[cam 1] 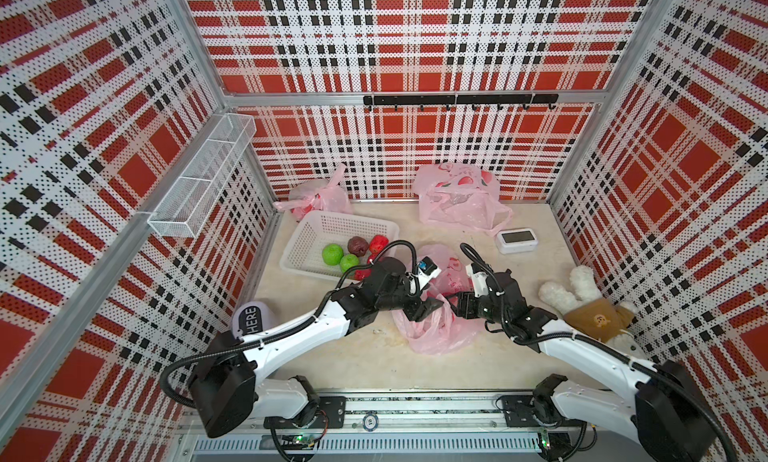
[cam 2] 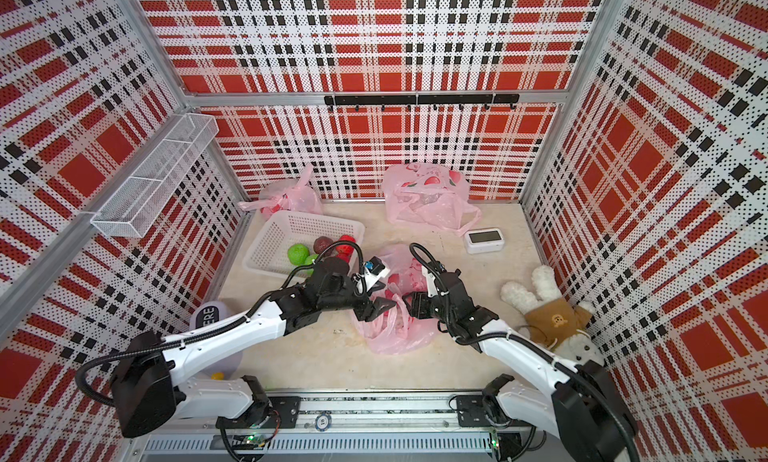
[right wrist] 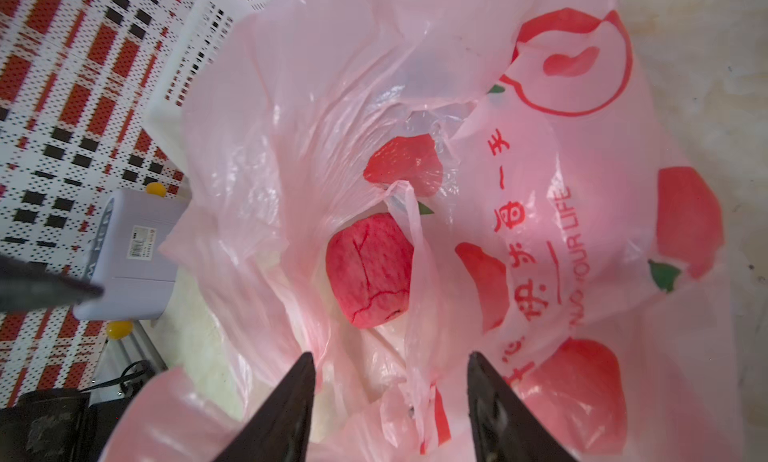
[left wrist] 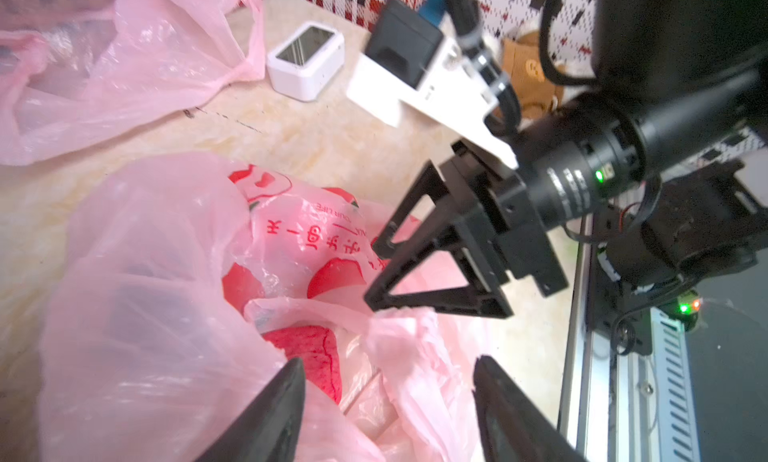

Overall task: Untie the knot of a plastic bag & take out the apple
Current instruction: Pick up the apple from the plastic bag.

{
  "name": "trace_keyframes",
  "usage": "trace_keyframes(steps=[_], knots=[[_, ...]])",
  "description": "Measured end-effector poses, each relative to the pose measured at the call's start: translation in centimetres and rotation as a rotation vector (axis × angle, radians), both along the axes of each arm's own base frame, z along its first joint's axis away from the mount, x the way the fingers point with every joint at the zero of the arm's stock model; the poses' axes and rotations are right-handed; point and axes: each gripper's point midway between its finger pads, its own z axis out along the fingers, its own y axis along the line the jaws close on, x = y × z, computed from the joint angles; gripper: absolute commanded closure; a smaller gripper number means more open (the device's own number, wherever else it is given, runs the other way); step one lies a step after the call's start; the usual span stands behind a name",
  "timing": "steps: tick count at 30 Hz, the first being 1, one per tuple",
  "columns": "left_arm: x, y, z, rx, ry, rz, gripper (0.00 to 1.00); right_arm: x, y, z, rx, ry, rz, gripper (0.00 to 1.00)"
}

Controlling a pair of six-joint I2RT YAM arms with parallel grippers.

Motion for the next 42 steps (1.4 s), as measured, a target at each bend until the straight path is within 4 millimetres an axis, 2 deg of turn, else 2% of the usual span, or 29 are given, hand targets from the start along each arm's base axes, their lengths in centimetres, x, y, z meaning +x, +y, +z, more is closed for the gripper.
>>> trace_keyframes(steps=[2, 6, 10, 15, 17, 19, 21, 24, 27, 29, 32, 35, 40, 42], knots=[[0.4, 0.3, 0.3, -0.024, 0.019, 0.013, 0.39, -0.7, -0.5, 1.1, 0.024, -0.038, -0.002, 0.38], [1.1, 1.0, -0.6, -0.050, 0.087, 0.044, 0.42, -1.1, -0.8, 4.1, 0.078, -0.126, -0.001, 0.34], [1.9, 1.6, -1.8, -0.074, 0.163, 0.078, 0.46, -0.5, 0.0, 4.8, 0.083, -0.134, 0.019, 0.31], [2.9, 2.1, -2.2, -0.099, 0.214, 0.113, 0.47, 1.3, 2.1, 2.9, 0.067, -0.062, 0.057, 0.31], [3.0, 2.1, -2.0, -0.112, 0.221, 0.117, 0.48, 1.4, 2.7, 1.9, 0.069, -0.038, 0.077, 0.42], [3.0, 2.1, -1.9, -0.120, 0.229, 0.122, 0.51, 1.0, 3.4, 1.4, 0.072, -0.017, 0.104, 0.63], [3.1, 2.1, -1.9, -0.121, 0.238, 0.129, 0.54, 0.4, 4.0, 1.5, 0.079, -0.012, 0.131, 0.79], [3.2, 1.6, -2.1, -0.092, 0.237, 0.141, 0.56, -1.2, 5.0, 2.1, 0.090, -0.011, 0.169, 0.91], [2.8, 0.2, -1.4, -0.054, 0.197, 0.127, 0.60, -2.8, 5.2, 2.5, 0.101, -0.011, 0.178, 0.93], [2.2, -1.0, -1.0, -0.036, 0.164, 0.104, 0.60, -3.8, 4.6, 1.9, 0.108, -0.008, 0.162, 0.93], [1.4, -2.4, -1.3, 0.000, 0.125, 0.077, 0.61, -4.7, 2.8, -0.3, 0.104, 0.027, 0.099, 0.94], [0.7, -3.0, -3.2, 0.069, 0.109, 0.067, 0.60, -5.3, 1.5, -2.5, 0.084, 0.069, 0.044, 0.95], [0.8, -3.0, -7.3, 0.231, 0.070, 0.091, 0.36, -5.2, 0.8, -3.3, 0.099, 0.093, -0.015, 0.95], [1.3, -3.0, -8.4, 0.301, 0.042, 0.111, 0.32, -5.2, 0.6, -3.7, 0.110, 0.099, -0.034, 0.95]])
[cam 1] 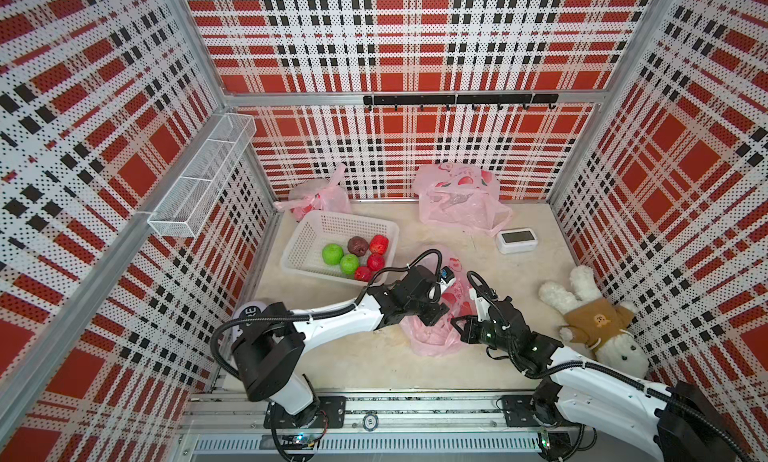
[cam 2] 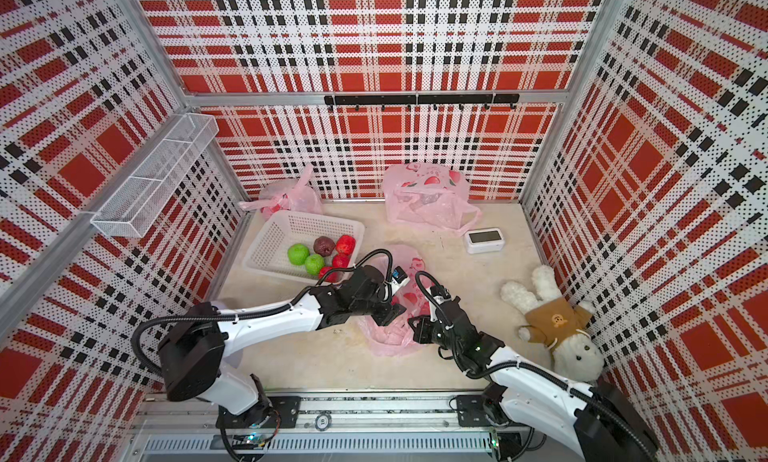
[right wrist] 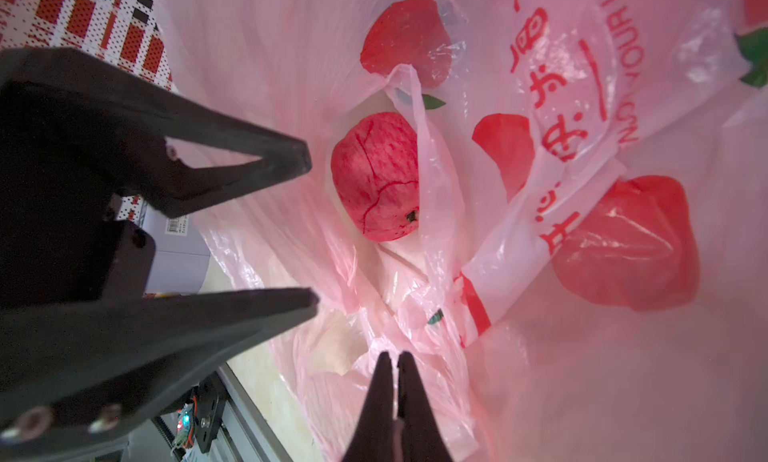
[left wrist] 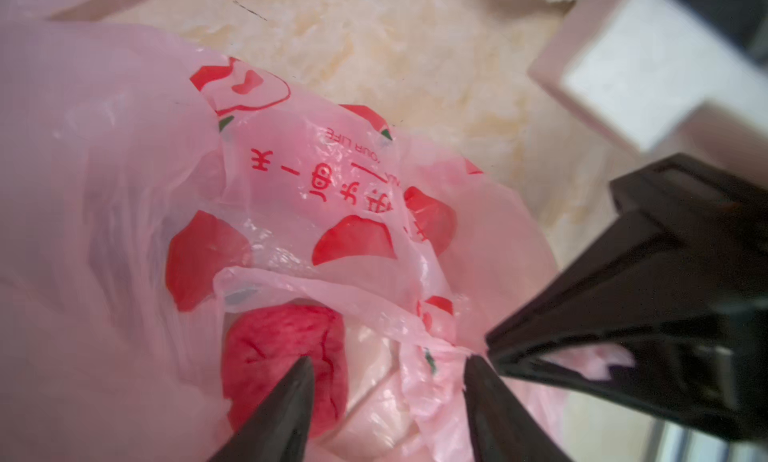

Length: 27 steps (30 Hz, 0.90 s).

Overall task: Untie the knot of a plastic bag & take out the apple
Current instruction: Pick up the apple from the plastic bag.

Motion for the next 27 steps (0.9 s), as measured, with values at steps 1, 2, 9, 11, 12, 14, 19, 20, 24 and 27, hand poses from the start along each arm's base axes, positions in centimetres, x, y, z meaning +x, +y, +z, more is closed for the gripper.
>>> trace_keyframes(steps=[1, 2, 9, 11, 12, 14, 19, 20, 24, 27], knots=[[0.4, 0.0, -0.4, 0.034, -0.019, 0.011, 0.31, -0.1, -0.1, -0.3, 0.000, 0.008, -0.005, 0.94], [0.7, -0.1, -0.6, 0.057, -0.033, 0.013, 0.30, -0.2, -0.3, -0.6, -0.001, 0.017, -0.011, 0.94], [2.7, 1.1, -2.5, 0.215, -0.106, 0.048, 0.20, -0.3, -0.6, -1.3, -0.006, 0.033, -0.027, 0.94], [3.1, 1.7, -3.4, 0.251, -0.102, 0.052, 0.20, -0.4, -0.8, -1.6, -0.015, 0.036, -0.034, 0.93], [3.3, 2.2, -4.0, 0.271, -0.094, 0.057, 0.19, -0.4, -1.0, -1.9, -0.021, 0.041, -0.040, 0.93], [3.7, 2.9, -4.8, 0.298, -0.079, 0.062, 0.19, -0.7, -1.3, -2.5, -0.033, 0.052, -0.043, 0.94], [4.5, 3.9, -6.0, 0.315, -0.032, 0.067, 0.17, -1.1, -1.7, -3.9, -0.070, 0.090, -0.048, 0.93], [4.7, 3.9, -6.1, 0.312, -0.023, 0.067, 0.17, -1.1, -1.8, -4.1, -0.074, 0.094, -0.048, 0.93], [5.2, 3.3, -7.2, 0.300, 0.020, 0.055, 0.24, -1.2, -1.9, -4.6, -0.099, 0.107, -0.041, 0.91], [5.0, 3.2, -7.8, 0.290, 0.050, 0.046, 0.34, -1.1, -1.8, -4.4, -0.115, 0.110, -0.033, 0.90]])
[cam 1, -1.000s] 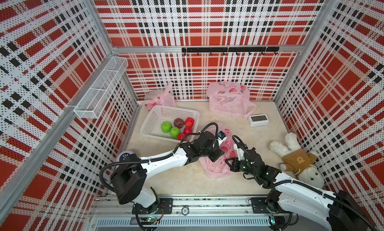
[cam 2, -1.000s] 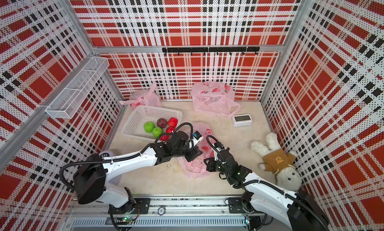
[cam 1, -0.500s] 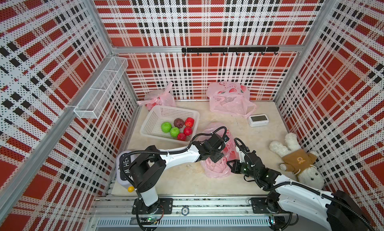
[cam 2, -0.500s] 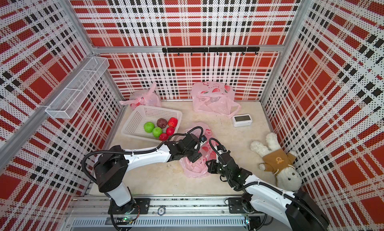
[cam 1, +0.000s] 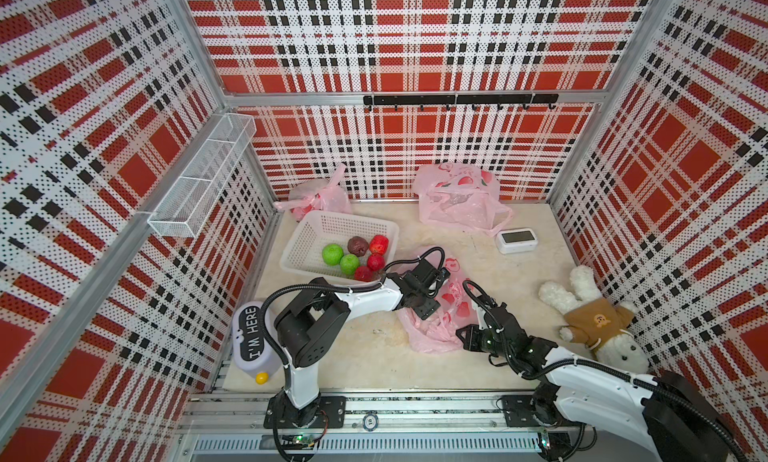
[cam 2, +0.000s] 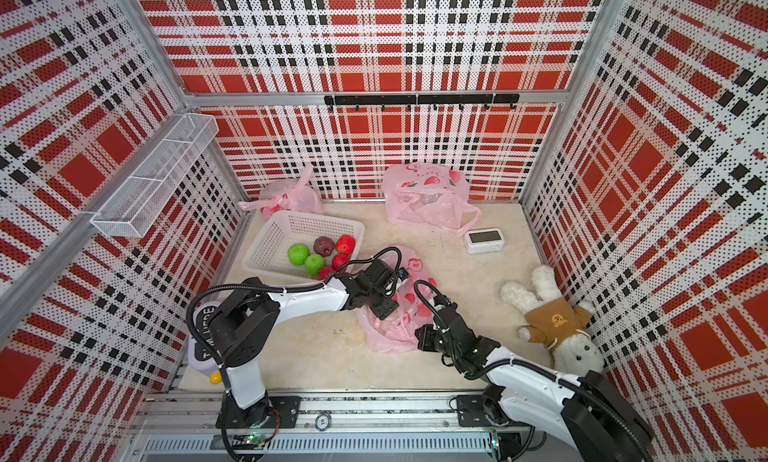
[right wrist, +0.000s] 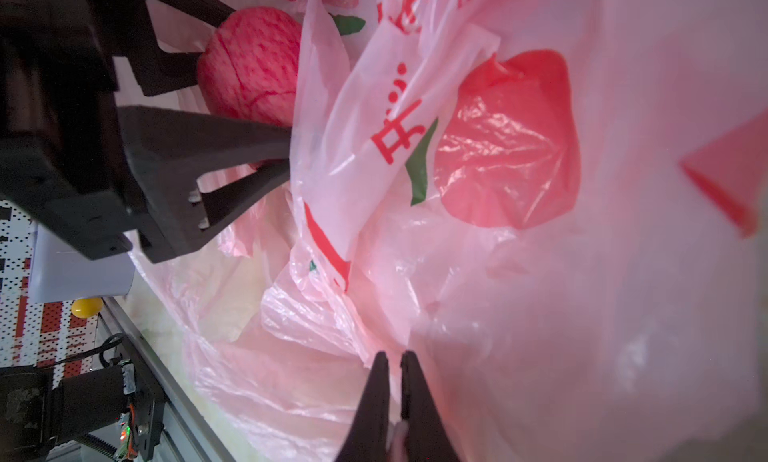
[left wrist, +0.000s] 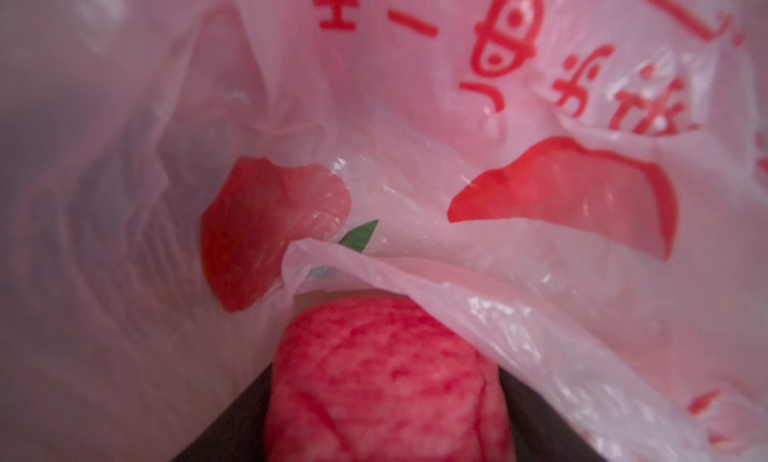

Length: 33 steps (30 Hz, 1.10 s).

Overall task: Untie the knot of a plastic bag & take out the apple
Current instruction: Pick up the apple from the plastic bag, then place the apple in the basket.

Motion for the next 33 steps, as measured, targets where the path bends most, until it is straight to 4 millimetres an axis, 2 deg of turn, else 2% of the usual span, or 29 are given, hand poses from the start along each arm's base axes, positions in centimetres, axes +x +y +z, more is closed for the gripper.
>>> trace_keyframes(steps=[3, 6, 9, 13, 18, 21, 23, 25, 29, 31, 33], knots=[[-0.3, -0.3, 0.2, -0.020, 0.018, -0.011, 0.39, 0.4, 0.3, 0.7, 0.000, -0.015, 0.004, 0.90], [-0.7, -0.4, 1.2, -0.045, 0.027, -0.023, 0.41, 0.7, 0.2, 1.3, -0.003, -0.033, -0.003, 0.90], [-1.5, -0.6, 4.2, -0.108, 0.009, -0.046, 0.41, 0.8, -0.1, 1.7, -0.013, -0.047, -0.011, 0.89], [-2.7, -0.9, 10.1, -0.243, -0.044, -0.089, 0.41, 1.1, -0.7, 2.1, -0.065, -0.063, -0.018, 0.84], [-4.3, -0.9, 15.7, -0.396, -0.080, -0.143, 0.41, 1.6, -1.2, 3.1, -0.110, -0.095, -0.019, 0.76], [-4.3, -0.6, 18.4, -0.489, -0.089, -0.142, 0.41, 1.9, -1.3, 3.9, -0.139, -0.116, -0.014, 0.60], [-3.3, 0.3, 20.1, -0.550, -0.105, -0.104, 0.43, 2.4, -1.3, 4.8, -0.169, -0.134, -0.006, 0.42], [-1.2, 1.9, 21.3, -0.596, -0.125, -0.025, 0.47, 3.1, -1.2, 6.2, -0.207, -0.162, 0.006, 0.34], [5.2, 7.4, 21.3, -0.630, -0.122, 0.238, 0.49, 5.0, -0.7, 9.1, -0.275, -0.231, 0.023, 0.30], [9.0, 10.8, 20.5, -0.616, -0.126, 0.390, 0.48, 5.8, -0.5, 10.2, -0.309, -0.260, 0.033, 0.28], [12.1, 13.9, 19.4, -0.584, -0.130, 0.516, 0.48, 6.6, -0.4, 10.8, -0.351, -0.275, 0.041, 0.27]])
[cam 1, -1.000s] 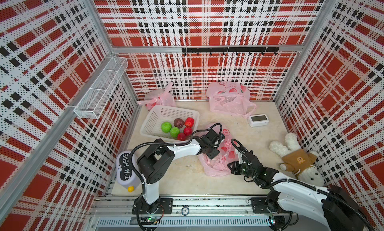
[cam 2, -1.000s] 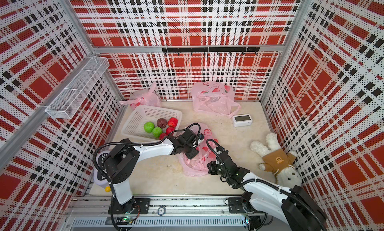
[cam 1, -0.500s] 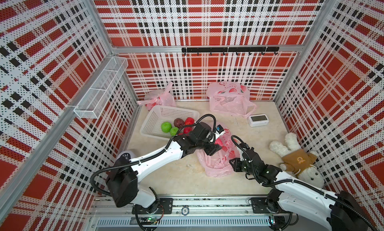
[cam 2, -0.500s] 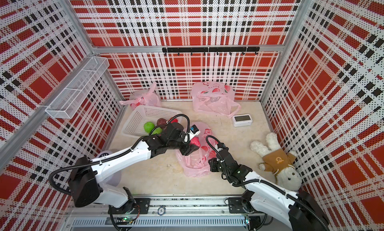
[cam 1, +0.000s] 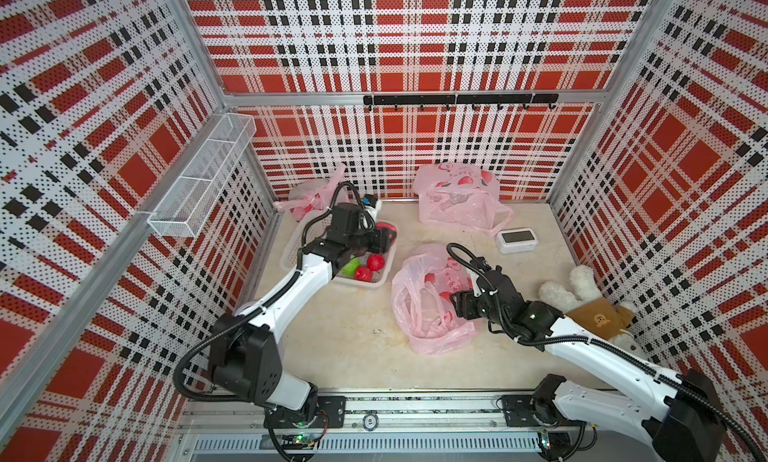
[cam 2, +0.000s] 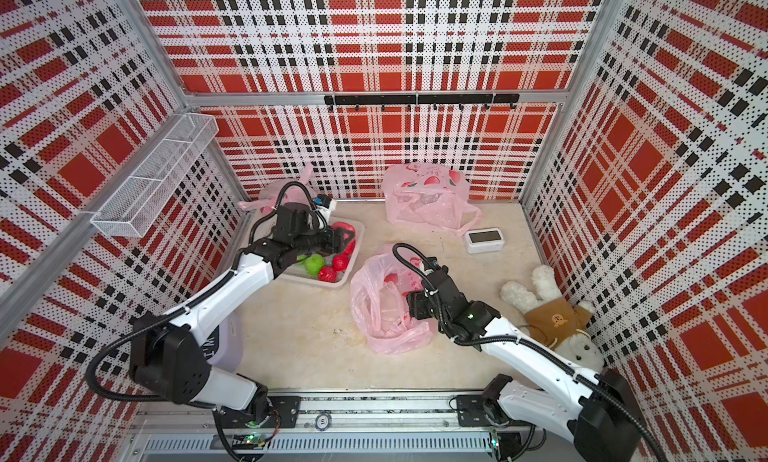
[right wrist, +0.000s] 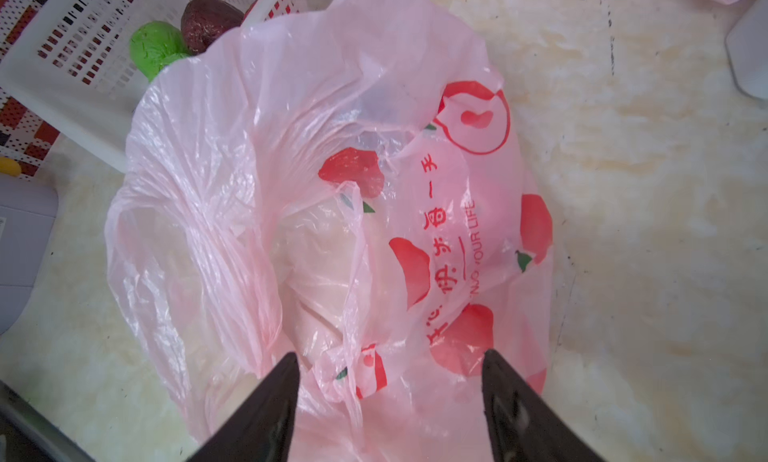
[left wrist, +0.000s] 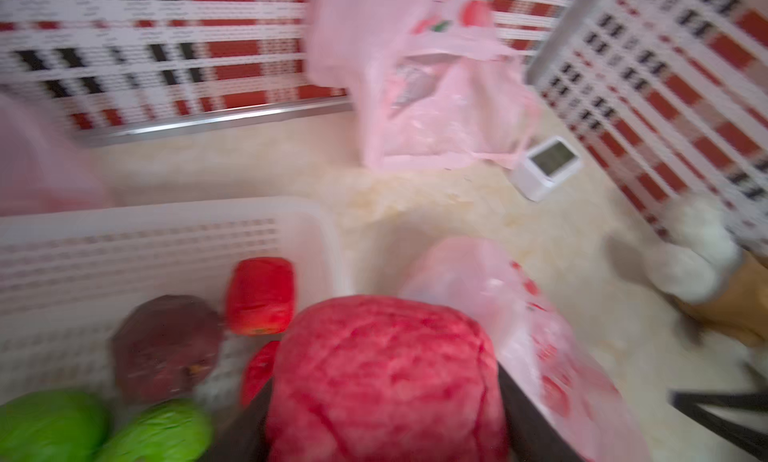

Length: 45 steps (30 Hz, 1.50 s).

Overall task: Untie the knot of a plastic bag & take out the apple
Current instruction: Place the apple in the basket, then adjust the plastic bag at the center of the board.

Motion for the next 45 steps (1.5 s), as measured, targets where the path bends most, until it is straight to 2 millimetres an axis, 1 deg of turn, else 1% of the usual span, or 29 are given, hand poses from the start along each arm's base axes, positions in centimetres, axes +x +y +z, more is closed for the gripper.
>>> trace_keyframes(steps=[2, 4, 6, 7, 10, 12, 13, 17, 20, 21, 22, 23, 25, 26, 27, 28, 30, 31, 32, 33, 35, 37, 38, 40, 42, 43, 45], knots=[[2.7, 3.2, -1.6, 0.032, 0.054, 0.112, 0.46, 0.9, 0.1, 0.2, -0.051, 0.000, -0.004, 0.25], [4.7, 5.5, -3.2, 0.072, 0.101, 0.192, 0.41, 1.7, 0.5, 0.1, -0.101, 0.015, -0.003, 0.24], [6.1, 6.9, -4.5, 0.113, 0.142, 0.241, 0.35, 2.5, 1.2, -0.4, -0.133, 0.031, 0.009, 0.23], [6.6, 7.3, -5.1, 0.133, 0.161, 0.255, 0.31, 2.7, 1.5, -0.9, -0.143, 0.042, 0.017, 0.23], [7.5, 7.9, -6.2, 0.186, 0.195, 0.282, 0.25, 2.7, 2.6, -2.8, -0.149, 0.091, 0.049, 0.24], [7.9, 8.5, -6.3, 0.219, 0.204, 0.301, 0.21, 2.7, 3.2, -4.1, -0.145, 0.120, 0.067, 0.23], [8.1, 8.8, -6.0, 0.233, 0.204, 0.311, 0.20, 2.7, 3.7, -4.9, -0.140, 0.139, 0.077, 0.23], [9.0, 9.7, -3.9, 0.262, 0.167, 0.344, 0.17, 2.8, 4.7, -7.8, -0.154, 0.202, 0.099, 0.22], [8.9, 10.1, -3.0, 0.278, 0.148, 0.354, 0.17, 2.9, 5.1, -9.9, -0.194, 0.249, 0.103, 0.22], [8.8, 10.2, -2.9, 0.283, 0.146, 0.356, 0.18, 3.0, 5.1, -10.3, -0.204, 0.255, 0.102, 0.24], [8.5, 10.2, -2.9, 0.289, 0.147, 0.352, 0.18, 3.1, 5.1, -10.6, -0.218, 0.259, 0.100, 0.27], [8.1, 10.2, -3.0, 0.295, 0.148, 0.346, 0.19, 3.3, 5.1, -10.7, -0.228, 0.259, 0.094, 0.33], [7.0, 9.9, -3.3, 0.306, 0.158, 0.330, 0.21, 3.5, 4.8, -10.6, -0.249, 0.251, 0.086, 0.53], [6.3, 9.7, -3.5, 0.309, 0.163, 0.318, 0.22, 3.7, 4.7, -10.5, -0.261, 0.243, 0.080, 0.64], [5.6, 9.3, -3.7, 0.315, 0.168, 0.304, 0.22, 3.8, 4.5, -10.4, -0.272, 0.233, 0.077, 0.72], [4.8, 8.8, -3.9, 0.319, 0.173, 0.288, 0.23, 4.0, 4.4, -10.2, -0.285, 0.223, 0.073, 0.79], [3.1, 7.6, -4.1, 0.321, 0.176, 0.248, 0.24, 4.2, 4.0, -9.6, -0.309, 0.196, 0.068, 0.88], [2.2, 6.9, -4.1, 0.320, 0.173, 0.225, 0.24, 4.2, 3.9, -9.1, -0.315, 0.176, 0.070, 0.92], [1.1, 6.0, -4.1, 0.315, 0.169, 0.195, 0.25, 4.3, 3.9, -8.1, -0.314, 0.146, 0.073, 0.96], [0.1, 5.3, -3.9, 0.310, 0.164, 0.168, 0.26, 4.4, 4.0, -7.1, -0.307, 0.119, 0.075, 0.99], [-2.3, 4.0, -3.1, 0.285, 0.142, 0.106, 0.28, 4.5, 4.1, -4.3, -0.279, 0.048, 0.081, 1.00], [-4.8, 2.7, -2.0, 0.253, 0.101, 0.048, 0.31, 4.6, 4.1, -1.9, -0.247, -0.010, 0.080, 1.00], [-6.5, 1.9, -1.1, 0.230, 0.067, 0.012, 0.33, 4.5, 4.0, -0.7, -0.231, -0.039, 0.079, 1.00], [-9.4, 0.5, 0.2, 0.196, -0.001, -0.047, 0.35, 4.4, 3.7, 0.9, -0.204, -0.083, 0.073, 1.00], [-12.4, -2.0, 1.0, 0.162, -0.068, -0.134, 0.37, 4.1, 3.3, 1.9, -0.188, -0.114, 0.070, 1.00], [-14.0, -3.6, 0.9, 0.150, -0.095, -0.190, 0.38, 3.9, 3.1, 2.4, -0.180, -0.129, 0.069, 1.00], [-16.8, -6.8, 0.1, 0.130, -0.120, -0.295, 0.45, 3.5, 2.8, 3.1, -0.162, -0.154, 0.071, 1.00]])
